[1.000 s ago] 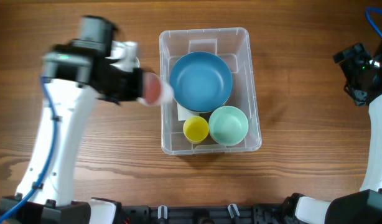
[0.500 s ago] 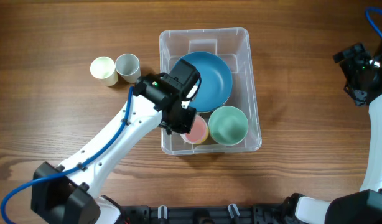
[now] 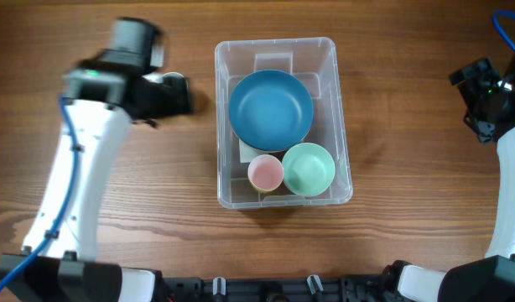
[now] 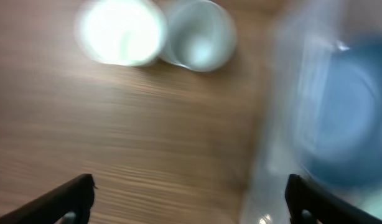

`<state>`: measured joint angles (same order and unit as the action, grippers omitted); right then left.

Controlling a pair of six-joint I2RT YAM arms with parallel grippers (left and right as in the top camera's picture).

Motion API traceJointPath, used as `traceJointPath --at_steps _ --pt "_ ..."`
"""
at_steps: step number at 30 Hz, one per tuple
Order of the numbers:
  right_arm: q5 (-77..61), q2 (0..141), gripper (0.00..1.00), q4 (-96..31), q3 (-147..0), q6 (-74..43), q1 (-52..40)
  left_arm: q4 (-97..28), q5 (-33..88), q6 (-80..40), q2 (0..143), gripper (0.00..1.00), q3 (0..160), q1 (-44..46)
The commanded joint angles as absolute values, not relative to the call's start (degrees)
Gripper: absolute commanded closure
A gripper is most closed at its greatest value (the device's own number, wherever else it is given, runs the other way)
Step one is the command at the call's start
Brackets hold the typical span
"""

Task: Pack container
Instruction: 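Carry the pink cup over and insert it into the yellow cup, then grasp the cream cup with the left gripper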

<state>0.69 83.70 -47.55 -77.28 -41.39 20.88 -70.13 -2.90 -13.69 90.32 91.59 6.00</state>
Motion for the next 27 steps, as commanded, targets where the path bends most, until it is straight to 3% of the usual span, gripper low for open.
traceJointPath --at_steps 1,5,12,17,20,27 --pt "1.3 84.4 0.0 -47.4 -77.1 -42.2 20.7 -68.2 4.6 -14.1 96.1 0.14 92.1 -8.3" --pt "1.3 84.4 0.0 -47.4 -77.1 -42.2 20.7 -63.6 11.0 -12.1 104.3 0.17 92.1 -14.8" --pt "1.3 84.4 0.0 -47.4 -77.1 -42.2 20.7 -56.1 12.2 -11.1 116.7 0.29 92.2 -14.5" --pt "1.3 84.4 0.0 -47.4 -77.1 -42.2 20.7 -55.2 12.2 -11.2 118.3 0.8 92.2 -14.6" --pt "1.3 84.4 0.01 -47.4 -77.1 -42.2 20.7 -55.9 10.7 -11.9 115.8 0.95 92.3 -15.0" --pt "1.3 84.4 0.0 -47.4 -77.1 -42.2 20.7 -66.5 6.2 -14.2 97.0 0.96 92.3 -13.9"
